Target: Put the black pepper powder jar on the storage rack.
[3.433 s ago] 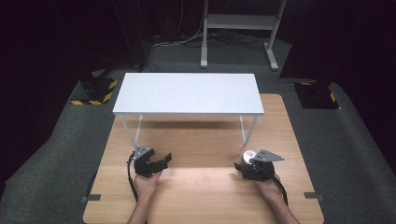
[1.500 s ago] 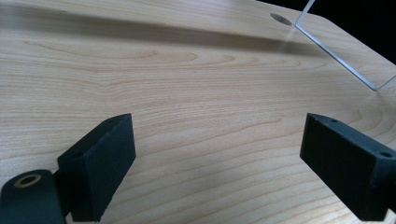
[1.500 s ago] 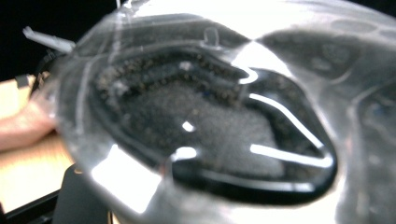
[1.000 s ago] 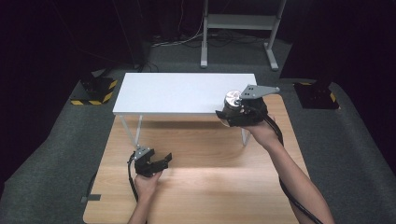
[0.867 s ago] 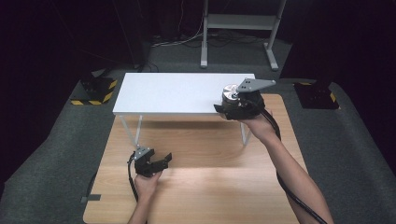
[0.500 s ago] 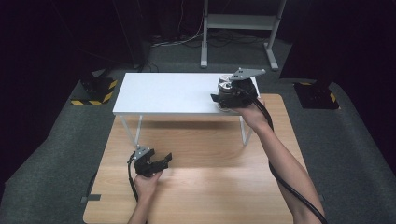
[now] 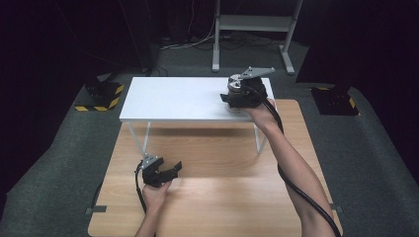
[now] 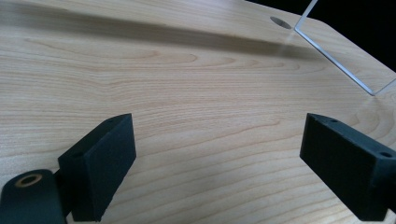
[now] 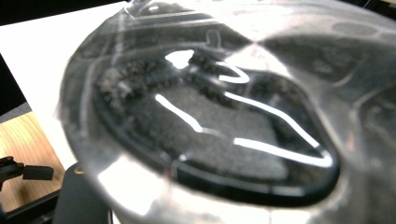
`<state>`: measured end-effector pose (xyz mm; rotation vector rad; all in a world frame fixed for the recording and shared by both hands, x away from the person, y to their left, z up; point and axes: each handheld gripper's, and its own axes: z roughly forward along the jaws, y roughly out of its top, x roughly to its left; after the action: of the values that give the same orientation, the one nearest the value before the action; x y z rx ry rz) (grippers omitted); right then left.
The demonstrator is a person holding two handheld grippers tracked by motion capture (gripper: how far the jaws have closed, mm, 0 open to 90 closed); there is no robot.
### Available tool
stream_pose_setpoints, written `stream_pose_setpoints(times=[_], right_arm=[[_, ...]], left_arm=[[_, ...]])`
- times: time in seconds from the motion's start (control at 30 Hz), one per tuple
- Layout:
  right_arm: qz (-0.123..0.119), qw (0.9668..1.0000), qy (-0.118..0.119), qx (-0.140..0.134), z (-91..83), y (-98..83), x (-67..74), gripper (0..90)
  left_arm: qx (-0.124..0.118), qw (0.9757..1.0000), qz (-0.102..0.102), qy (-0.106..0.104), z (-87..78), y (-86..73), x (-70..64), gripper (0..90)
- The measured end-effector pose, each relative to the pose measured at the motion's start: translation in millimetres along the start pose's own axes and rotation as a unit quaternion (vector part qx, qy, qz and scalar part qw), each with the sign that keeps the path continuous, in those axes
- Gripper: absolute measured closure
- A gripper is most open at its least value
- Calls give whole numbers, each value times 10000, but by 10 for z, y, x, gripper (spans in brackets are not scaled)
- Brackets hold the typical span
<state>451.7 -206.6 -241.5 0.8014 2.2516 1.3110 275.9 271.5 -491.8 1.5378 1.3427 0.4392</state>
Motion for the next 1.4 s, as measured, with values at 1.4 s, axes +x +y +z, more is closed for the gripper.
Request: stream_pose_setpoints(times=[1.4], right_arm=[[342,9992,74,-178,141,-150,-60,157]], left_arm=[[-12,10000,-9,-9,1,-3,3,106]])
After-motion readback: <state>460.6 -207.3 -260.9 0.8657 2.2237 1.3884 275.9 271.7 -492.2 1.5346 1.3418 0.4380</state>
